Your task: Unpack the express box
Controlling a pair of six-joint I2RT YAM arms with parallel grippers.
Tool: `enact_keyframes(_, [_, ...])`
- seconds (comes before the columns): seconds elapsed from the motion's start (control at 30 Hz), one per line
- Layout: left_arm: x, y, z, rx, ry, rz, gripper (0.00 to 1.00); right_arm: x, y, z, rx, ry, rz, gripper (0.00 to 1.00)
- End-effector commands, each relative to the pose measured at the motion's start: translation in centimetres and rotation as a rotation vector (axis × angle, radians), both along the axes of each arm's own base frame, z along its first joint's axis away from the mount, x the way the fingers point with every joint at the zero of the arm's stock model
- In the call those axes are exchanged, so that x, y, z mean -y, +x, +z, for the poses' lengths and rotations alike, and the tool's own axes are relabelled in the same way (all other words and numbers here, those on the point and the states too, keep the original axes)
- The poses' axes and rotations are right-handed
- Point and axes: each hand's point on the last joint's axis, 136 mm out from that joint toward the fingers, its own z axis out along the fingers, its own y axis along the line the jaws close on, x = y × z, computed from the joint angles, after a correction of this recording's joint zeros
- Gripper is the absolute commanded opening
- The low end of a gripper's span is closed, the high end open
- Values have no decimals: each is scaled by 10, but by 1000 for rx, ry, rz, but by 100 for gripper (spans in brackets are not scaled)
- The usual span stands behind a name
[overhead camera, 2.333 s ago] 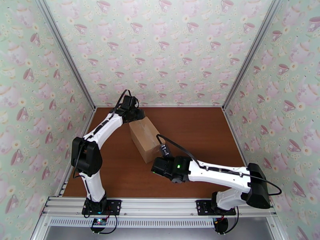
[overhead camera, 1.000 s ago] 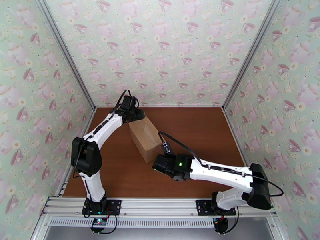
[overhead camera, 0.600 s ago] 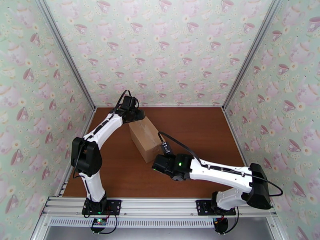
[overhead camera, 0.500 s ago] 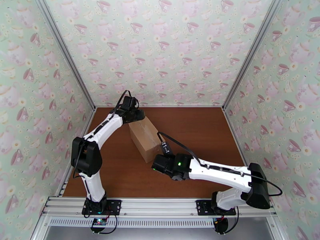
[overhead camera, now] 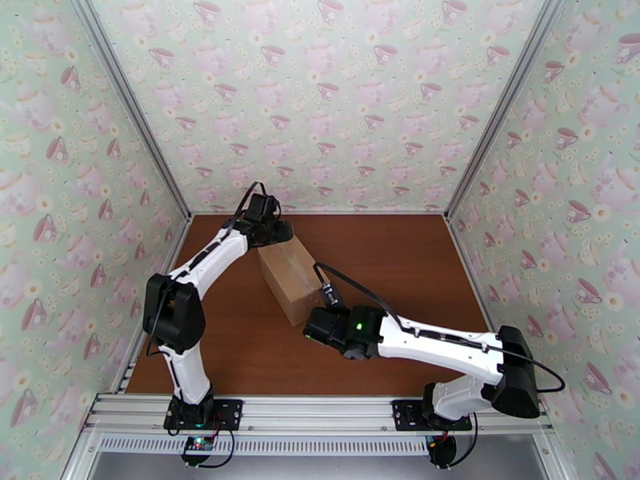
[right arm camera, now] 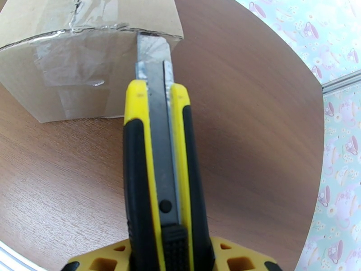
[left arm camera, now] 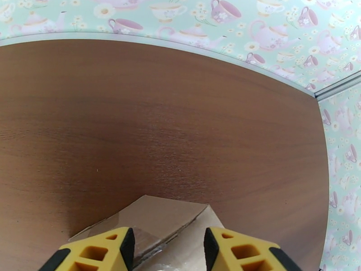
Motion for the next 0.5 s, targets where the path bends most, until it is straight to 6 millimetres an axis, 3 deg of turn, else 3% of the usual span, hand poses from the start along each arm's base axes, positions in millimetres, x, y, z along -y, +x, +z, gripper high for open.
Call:
enact_keyframes(0.0, [13, -4, 3, -2, -36, -27, 47, -13, 11, 16, 54, 50, -3, 0])
enact_keyframes(0.47, [33, -6, -5, -20, -49, -62, 47, -28, 14, 16, 43, 102, 19, 0])
